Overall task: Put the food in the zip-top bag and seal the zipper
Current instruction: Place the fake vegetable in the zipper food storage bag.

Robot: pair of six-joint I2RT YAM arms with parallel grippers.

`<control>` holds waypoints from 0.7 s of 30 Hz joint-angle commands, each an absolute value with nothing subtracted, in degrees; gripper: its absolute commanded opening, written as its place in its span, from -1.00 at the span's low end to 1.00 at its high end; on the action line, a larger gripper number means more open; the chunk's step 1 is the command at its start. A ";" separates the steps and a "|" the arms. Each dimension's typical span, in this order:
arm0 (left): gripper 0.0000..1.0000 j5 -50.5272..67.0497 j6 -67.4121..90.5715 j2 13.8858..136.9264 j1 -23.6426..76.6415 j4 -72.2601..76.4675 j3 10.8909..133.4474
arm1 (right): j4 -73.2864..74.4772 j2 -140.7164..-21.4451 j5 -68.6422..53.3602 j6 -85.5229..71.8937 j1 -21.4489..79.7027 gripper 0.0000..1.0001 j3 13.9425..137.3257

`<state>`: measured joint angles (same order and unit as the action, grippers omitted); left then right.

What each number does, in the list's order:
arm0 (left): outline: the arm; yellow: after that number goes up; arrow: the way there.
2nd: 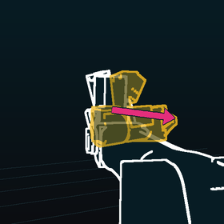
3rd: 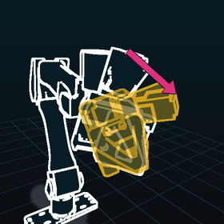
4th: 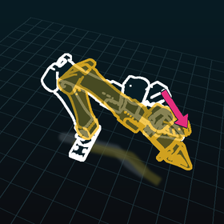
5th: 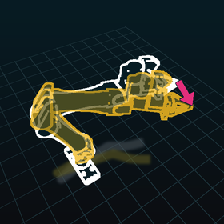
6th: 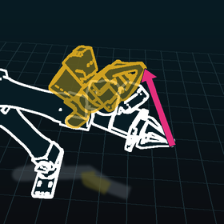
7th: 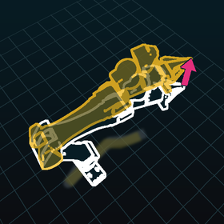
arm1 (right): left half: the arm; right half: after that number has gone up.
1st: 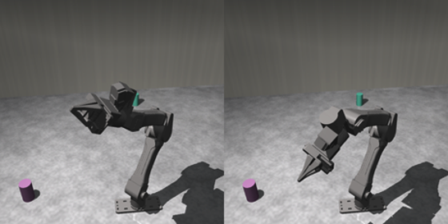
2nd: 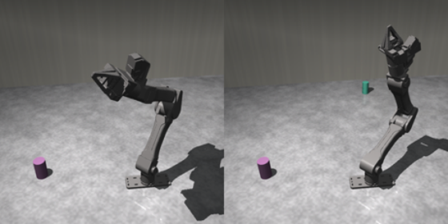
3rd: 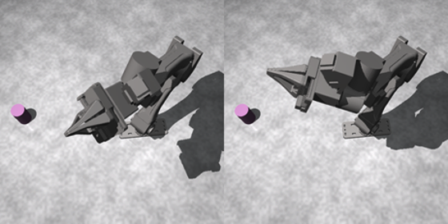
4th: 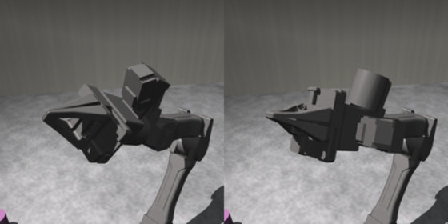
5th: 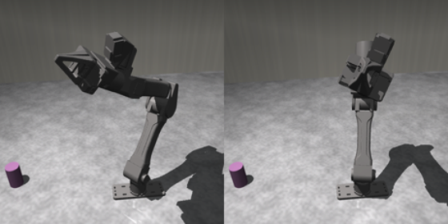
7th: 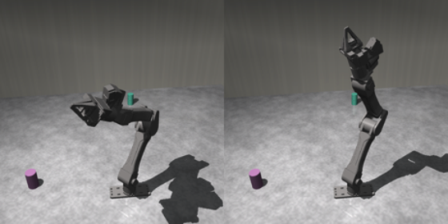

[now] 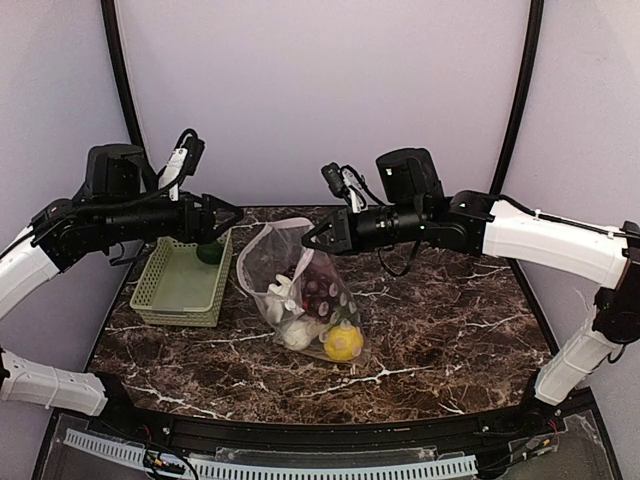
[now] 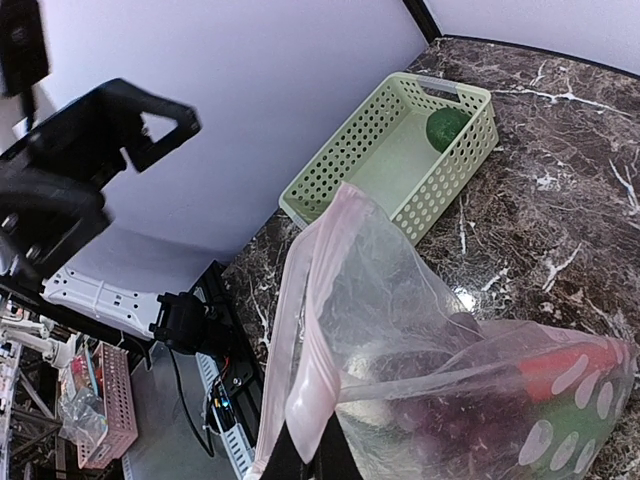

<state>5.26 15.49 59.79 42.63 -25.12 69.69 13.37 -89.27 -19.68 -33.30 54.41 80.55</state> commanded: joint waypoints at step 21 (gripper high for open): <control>0.75 10.71 42.04 86.14 5.43 -0.86 56.19 | 10.80 -90.79 -18.90 -30.36 54.40 -1.00 83.67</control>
<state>11.22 39.66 82.28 6.59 -6.33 55.02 13.78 -89.71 -19.42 -31.57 54.41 80.82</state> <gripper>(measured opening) 0.858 0.006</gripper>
